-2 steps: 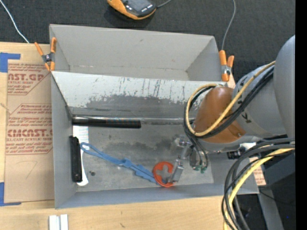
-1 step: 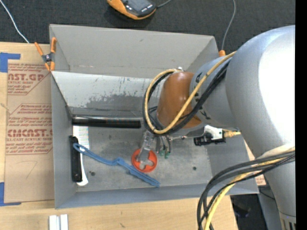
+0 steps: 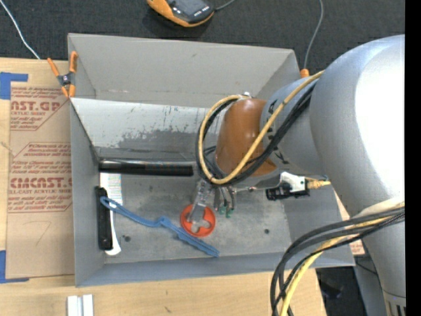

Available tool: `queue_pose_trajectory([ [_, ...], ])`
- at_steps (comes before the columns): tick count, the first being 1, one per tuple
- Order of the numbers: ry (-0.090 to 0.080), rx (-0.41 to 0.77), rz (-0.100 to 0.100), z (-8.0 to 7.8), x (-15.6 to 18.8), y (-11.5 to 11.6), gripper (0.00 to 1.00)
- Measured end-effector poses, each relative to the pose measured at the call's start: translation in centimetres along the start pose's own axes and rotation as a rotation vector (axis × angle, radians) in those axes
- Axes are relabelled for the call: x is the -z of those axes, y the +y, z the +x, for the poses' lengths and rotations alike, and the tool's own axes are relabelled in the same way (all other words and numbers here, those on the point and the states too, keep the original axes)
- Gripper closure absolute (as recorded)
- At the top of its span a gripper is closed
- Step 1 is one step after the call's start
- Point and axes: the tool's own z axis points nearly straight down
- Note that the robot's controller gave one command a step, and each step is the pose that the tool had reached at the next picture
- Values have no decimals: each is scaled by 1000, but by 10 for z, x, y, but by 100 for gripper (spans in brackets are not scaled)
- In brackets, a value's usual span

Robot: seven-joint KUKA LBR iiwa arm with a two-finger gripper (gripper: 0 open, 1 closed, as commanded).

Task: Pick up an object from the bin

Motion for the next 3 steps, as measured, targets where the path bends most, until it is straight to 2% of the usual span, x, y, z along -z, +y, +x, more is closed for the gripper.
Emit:
queue_pose_trajectory([
  [3, 0, -1, 1, 0, 0, 0, 100],
])
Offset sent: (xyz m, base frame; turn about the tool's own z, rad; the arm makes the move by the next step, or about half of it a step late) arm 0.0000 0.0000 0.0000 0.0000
